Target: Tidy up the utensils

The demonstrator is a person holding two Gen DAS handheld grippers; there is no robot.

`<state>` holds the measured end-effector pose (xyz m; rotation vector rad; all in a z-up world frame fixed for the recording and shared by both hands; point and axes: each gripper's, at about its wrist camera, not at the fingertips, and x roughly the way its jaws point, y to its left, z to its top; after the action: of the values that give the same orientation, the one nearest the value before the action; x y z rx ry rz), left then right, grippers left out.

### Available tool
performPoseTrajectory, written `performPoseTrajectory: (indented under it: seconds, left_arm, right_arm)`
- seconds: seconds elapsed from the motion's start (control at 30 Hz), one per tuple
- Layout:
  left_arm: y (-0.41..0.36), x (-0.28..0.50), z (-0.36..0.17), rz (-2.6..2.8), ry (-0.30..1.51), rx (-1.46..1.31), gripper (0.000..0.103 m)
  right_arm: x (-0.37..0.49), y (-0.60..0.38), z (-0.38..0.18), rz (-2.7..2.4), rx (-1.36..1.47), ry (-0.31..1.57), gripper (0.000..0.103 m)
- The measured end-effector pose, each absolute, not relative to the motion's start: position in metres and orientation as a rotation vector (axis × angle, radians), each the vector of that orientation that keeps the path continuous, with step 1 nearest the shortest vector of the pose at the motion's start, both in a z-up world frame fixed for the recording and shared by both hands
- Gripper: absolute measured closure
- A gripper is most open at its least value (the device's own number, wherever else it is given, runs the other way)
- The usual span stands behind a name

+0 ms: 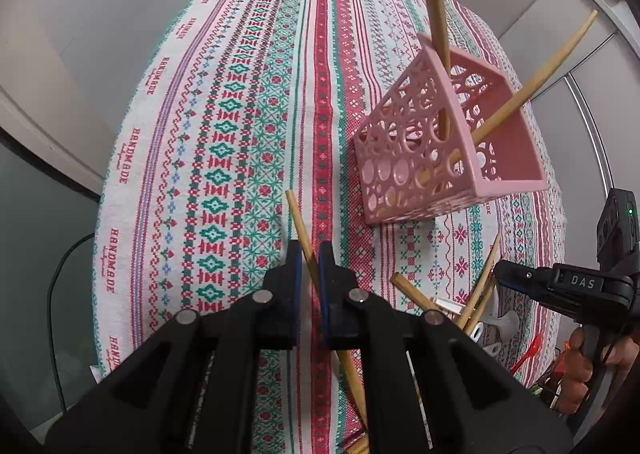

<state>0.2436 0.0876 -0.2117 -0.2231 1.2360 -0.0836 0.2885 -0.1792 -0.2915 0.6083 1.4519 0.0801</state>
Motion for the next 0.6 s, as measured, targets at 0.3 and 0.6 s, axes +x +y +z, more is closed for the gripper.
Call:
performPoseTrajectory:
  seconds: [0.3, 0.6]
  left_arm:
    - [0.078, 0.244, -0.207, -0.055, 1.212, -0.164, 0.094]
    - [0.08, 0.241, -0.188, -0.056, 1.151, -0.153, 0.095]
  right_arm:
    - [0.288, -0.152, -0.285, 0.001, 0.459, 1.423, 0.091]
    - [0.306, -0.15, -0.289, 0.048, 0.601, 1.388, 0.098]
